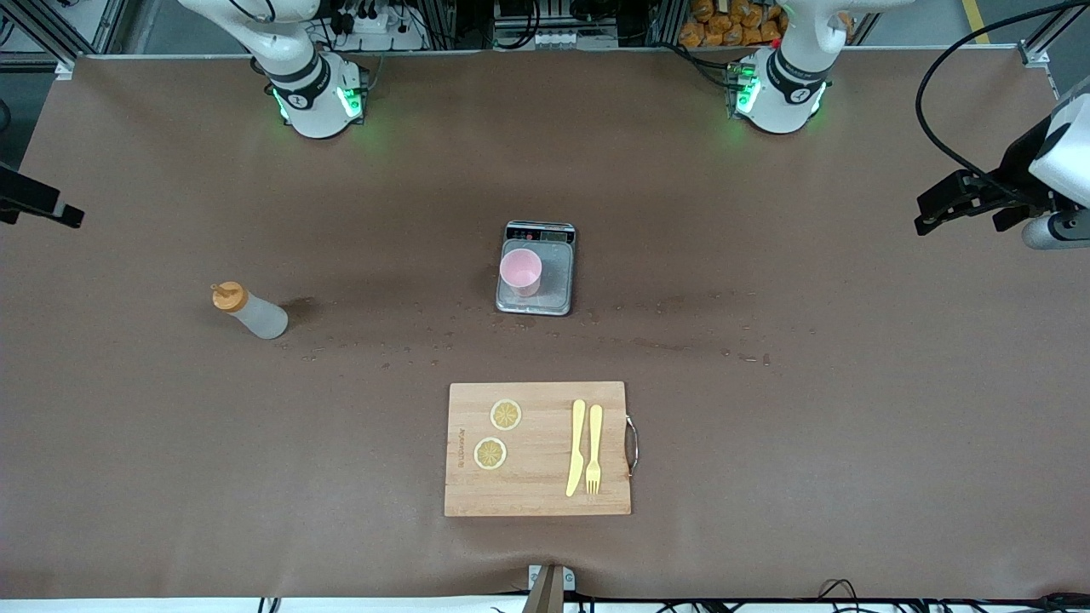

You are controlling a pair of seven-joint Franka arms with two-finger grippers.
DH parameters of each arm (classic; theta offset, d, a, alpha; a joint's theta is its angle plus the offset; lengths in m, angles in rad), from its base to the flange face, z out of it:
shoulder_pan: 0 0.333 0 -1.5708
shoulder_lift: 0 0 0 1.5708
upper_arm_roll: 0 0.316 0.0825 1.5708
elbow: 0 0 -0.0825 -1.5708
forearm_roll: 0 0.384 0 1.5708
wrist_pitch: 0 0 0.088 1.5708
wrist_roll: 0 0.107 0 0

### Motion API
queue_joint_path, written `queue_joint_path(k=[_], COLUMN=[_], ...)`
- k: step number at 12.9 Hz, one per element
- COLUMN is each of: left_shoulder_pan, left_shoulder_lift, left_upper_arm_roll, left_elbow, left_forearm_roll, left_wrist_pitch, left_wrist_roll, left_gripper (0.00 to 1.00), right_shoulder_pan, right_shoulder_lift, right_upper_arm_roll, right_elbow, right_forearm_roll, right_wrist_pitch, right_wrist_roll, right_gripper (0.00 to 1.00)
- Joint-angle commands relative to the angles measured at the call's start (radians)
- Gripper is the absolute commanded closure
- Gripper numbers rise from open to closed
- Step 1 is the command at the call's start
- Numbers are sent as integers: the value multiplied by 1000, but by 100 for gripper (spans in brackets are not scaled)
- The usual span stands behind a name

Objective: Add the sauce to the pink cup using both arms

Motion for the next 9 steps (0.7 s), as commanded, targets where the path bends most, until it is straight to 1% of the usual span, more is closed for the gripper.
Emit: queue_joint_path(k=[1, 4, 6, 9], left_shoulder_pan=[7, 6, -2, -5], left_shoulder_lift=[-5, -11, -19, -17], left_upper_arm_roll=[-5, -13, -16, -16], left_elbow=[1, 2, 1, 2], left_forearm_roll=[6, 11, 3, 4], left_wrist_pitch=[6, 6, 3, -8], left_wrist_roll=[11, 11, 10, 10], left_gripper=[0, 0, 0, 0], right_shoulder_pan=[34, 94, 94, 88], right_shoulder_lift=[-59, -56, -56, -54], right_upper_arm_roll=[-2, 5, 44, 44], right_elbow=[-91, -89, -91, -95], right_forearm_roll=[-88, -106, -163, -176], right_wrist_pitch=[93, 181, 217, 234], right_wrist_roll=[-47, -131, -154, -158], right_gripper=[0, 0, 0, 0])
